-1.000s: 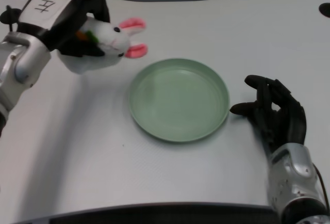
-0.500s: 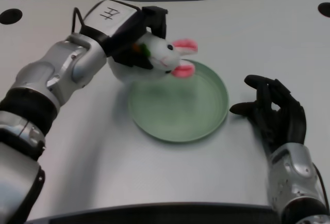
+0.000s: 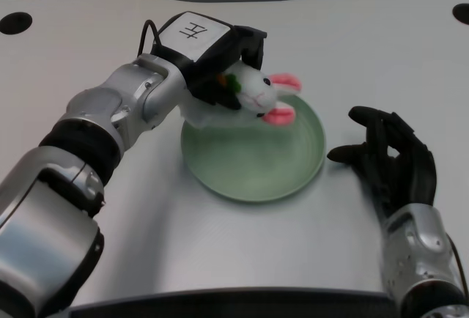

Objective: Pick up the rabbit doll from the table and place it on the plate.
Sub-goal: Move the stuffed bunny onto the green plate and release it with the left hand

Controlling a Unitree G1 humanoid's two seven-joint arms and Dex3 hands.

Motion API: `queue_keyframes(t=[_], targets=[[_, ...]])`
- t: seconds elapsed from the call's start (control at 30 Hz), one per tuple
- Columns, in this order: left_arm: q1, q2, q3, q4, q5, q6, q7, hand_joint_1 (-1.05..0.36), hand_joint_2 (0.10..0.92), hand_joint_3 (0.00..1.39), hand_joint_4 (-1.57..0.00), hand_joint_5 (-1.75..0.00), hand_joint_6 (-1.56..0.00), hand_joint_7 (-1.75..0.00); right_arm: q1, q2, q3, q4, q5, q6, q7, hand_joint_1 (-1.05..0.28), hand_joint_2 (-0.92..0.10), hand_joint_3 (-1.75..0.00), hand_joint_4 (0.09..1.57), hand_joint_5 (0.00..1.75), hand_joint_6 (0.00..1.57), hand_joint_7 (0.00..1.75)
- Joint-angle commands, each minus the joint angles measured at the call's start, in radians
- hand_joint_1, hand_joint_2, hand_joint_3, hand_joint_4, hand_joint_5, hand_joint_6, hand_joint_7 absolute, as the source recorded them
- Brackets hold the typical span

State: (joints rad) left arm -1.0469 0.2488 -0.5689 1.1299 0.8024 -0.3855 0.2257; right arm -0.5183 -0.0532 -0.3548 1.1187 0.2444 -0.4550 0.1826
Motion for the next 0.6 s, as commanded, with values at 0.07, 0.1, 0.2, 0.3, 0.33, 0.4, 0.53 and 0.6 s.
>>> queue_keyframes(t=[0.07, 0.1, 0.2, 0.3, 0.33, 0.4, 0.53, 0.6], targets=[[-0.036, -0.033, -0.015, 0.030, 0.001, 0.011, -0.007, -0.21, 0.901, 0.00, -0.88, -1.75, -0.77, -1.18, 0.011, 0.004, 0.001, 0.004, 0.000, -0.005, -0.014, -0.45, -0.92, -0.38, 0.76, 1.28, 0.67, 0.94], [-0.039, -0.043, -0.013, 0.041, -0.006, 0.008, -0.016, -0.21, 0.901, 0.00, -0.87, -1.75, -0.78, -1.14, 0.013, 0.006, 0.003, -0.002, -0.003, -0.003, -0.020, -0.45, -0.92, -0.38, 0.76, 1.28, 0.67, 0.94], [-0.045, -0.055, -0.014, 0.059, -0.008, 0.000, -0.026, -0.21, 0.890, 0.01, -0.86, -1.75, -0.81, -1.04, 0.021, 0.010, 0.011, -0.017, -0.010, 0.001, -0.034, -0.43, -0.92, -0.39, 0.75, 1.29, 0.67, 0.94], [-0.048, -0.058, -0.017, 0.065, -0.003, -0.003, -0.025, -0.25, 0.843, 0.00, -0.86, -1.75, -0.88, -0.79, 0.015, 0.008, 0.006, -0.006, 0.000, 0.003, -0.026, -0.43, -0.92, -0.38, 0.75, 1.30, 0.67, 0.95], [-0.050, -0.059, -0.017, 0.068, -0.004, -0.004, -0.028, -0.25, 0.838, 0.00, -0.86, -1.75, -0.89, -0.76, 0.015, 0.008, 0.008, -0.007, -0.001, 0.001, -0.027, -0.43, -0.92, -0.38, 0.75, 1.30, 0.67, 0.95], [-0.052, -0.057, -0.009, 0.075, -0.018, -0.019, -0.047, -0.26, 0.838, 0.00, -0.85, -1.75, -0.88, -0.79, 0.016, 0.008, 0.012, -0.008, -0.005, -0.003, -0.029, -0.45, -0.92, -0.38, 0.75, 1.30, 0.67, 0.95], [-0.062, -0.051, -0.023, 0.082, -0.010, -0.004, -0.076, -0.36, 0.850, 0.00, -0.66, -1.52, -0.60, -1.29, 0.018, 0.012, 0.016, -0.017, -0.006, 0.006, -0.042, -0.45, -0.92, -0.38, 0.74, 1.30, 0.67, 0.95], [-0.065, -0.047, -0.035, 0.083, 0.001, 0.000, -0.080, -0.45, 0.860, 0.00, -0.62, -0.97, -0.66, -0.62, 0.020, 0.013, 0.019, -0.022, -0.007, 0.015, -0.047, -0.43, -0.92, -0.40, 0.73, 1.30, 0.67, 0.95]])
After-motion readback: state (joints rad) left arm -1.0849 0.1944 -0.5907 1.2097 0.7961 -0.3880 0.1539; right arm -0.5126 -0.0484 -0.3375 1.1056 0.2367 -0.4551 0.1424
